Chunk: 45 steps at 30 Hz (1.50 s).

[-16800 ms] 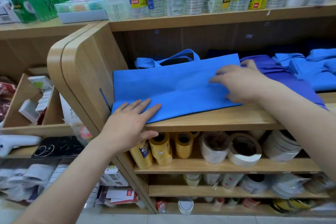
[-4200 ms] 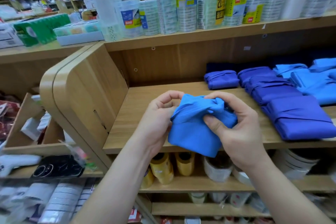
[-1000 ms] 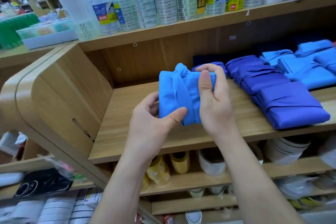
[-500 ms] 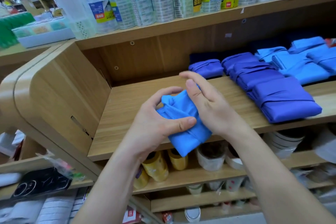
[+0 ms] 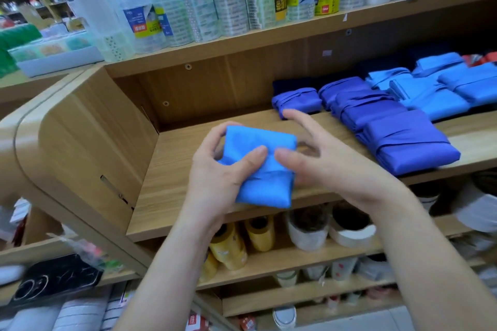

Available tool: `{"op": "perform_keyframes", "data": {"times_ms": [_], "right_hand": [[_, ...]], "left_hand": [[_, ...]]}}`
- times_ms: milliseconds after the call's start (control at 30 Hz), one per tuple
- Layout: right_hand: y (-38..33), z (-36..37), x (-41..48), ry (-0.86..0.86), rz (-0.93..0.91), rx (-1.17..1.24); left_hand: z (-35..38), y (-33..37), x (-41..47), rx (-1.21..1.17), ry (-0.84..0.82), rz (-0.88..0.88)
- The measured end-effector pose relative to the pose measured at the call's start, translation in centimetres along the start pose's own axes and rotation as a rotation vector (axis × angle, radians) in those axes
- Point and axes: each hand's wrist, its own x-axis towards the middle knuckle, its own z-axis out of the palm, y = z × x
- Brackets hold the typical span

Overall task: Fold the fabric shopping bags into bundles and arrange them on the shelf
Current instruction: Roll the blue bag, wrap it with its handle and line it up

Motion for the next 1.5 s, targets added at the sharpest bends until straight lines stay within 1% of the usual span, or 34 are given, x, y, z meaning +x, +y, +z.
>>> {"op": "perform_keyframes", "data": {"times_ms": [67, 100, 167, 233, 333, 433, 500, 533, 600, 633, 667, 700, 767, 800, 867, 1000, 1033, 1133, 1200, 1333, 1433, 1500], "right_hand": [[0.7, 0.2, -1.4, -0.106, 0.037, 0.063], [1.3, 0.9, -1.7, -0.1, 0.008, 0.107], [2.2, 2.5, -1.9, 0.024, -0.074, 0.194], [2.4, 3.6, -2.0, 0.125, -0.132, 0.235], [2.5, 4.3, -2.2, 0.265, -0.189, 0.213], [2.6, 4.6, -2.1, 0.48, -0.234, 0.233], [2.4, 4.6, -2.0, 0.592, -0.269, 0.247], [2.4, 4.5, -2.0, 0.616, -0.275, 0.288], [2.6, 4.0, -2.1, 0.614, -0.272, 0.399], [2.7, 3.6, -2.2, 0.599, -0.27, 0.413], [2.8, 3.3, -2.2, 0.573, -0.267, 0.392], [2.9, 3.1, -2.3, 0.541, -0.264, 0.364], [2.9, 2.8, -2.7, 0.463, -0.265, 0.323], [2.9, 2.8, -2.9, 0.414, -0.267, 0.298], [2.6, 3.1, -3.5, 0.381, -0.275, 0.246], [2.3, 3.2, -4.6, 0.494, -0.315, 0.157], [2.4, 3.2, -5.0, 0.511, -0.319, 0.131], [2.8, 2.8, -6.1, 0.514, -0.327, 0.127], [3.1, 2.5, -6.8, 0.525, -0.339, 0.149], [3.4, 2.0, -8.2, 0.604, -0.352, 0.143], [4.3, 1.1, -9.1, 0.788, -0.325, 0.225], [5.1, 0.1, -9.9, 0.899, -0.301, 0.296]], "left_hand": [[0.1, -0.6, -0.1, -0.045, 0.116, -0.001], [0.3, -0.8, -0.1, -0.065, 0.16, -0.005], [0.8, -1.0, -0.2, -0.086, 0.229, -0.013], [1.0, -0.8, -0.3, -0.071, 0.231, 0.004], [0.7, -0.6, -0.6, 0.009, 0.129, 0.029], [0.9, -0.8, -1.2, 0.067, -0.012, 0.048], [1.0, -1.3, -1.6, 0.107, -0.051, 0.101], [1.0, -1.6, -1.8, 0.134, -0.068, 0.127], [0.9, -2.1, -2.1, 0.235, -0.111, 0.142], [0.7, -2.1, -2.3, 0.266, -0.136, 0.118], [0.6, -1.9, -2.5, 0.243, -0.169, 0.073], [0.5, -1.5, -2.6, 0.159, -0.206, 0.012], [0.4, -0.9, -2.6, -0.108, -0.307, -0.119], [0.4, -0.6, -2.4, -0.192, -0.359, -0.135], [0.5, -0.5, -2.1, -0.252, -0.458, -0.132], [1.5, -0.6, -2.2, -0.362, -0.484, -0.196], [1.8, -0.7, -2.3, -0.384, -0.513, -0.209], [2.7, -0.9, -3.0, -0.465, -0.618, -0.216], [3.4, -1.2, -3.5, -0.475, -0.622, -0.197], [4.5, -1.4, -4.0, -0.42, -0.629, -0.168], [5.6, -1.1, -4.0, -0.331, -0.619, -0.174], [6.3, -0.9, -4.2, -0.191, -0.626, -0.172]]}}
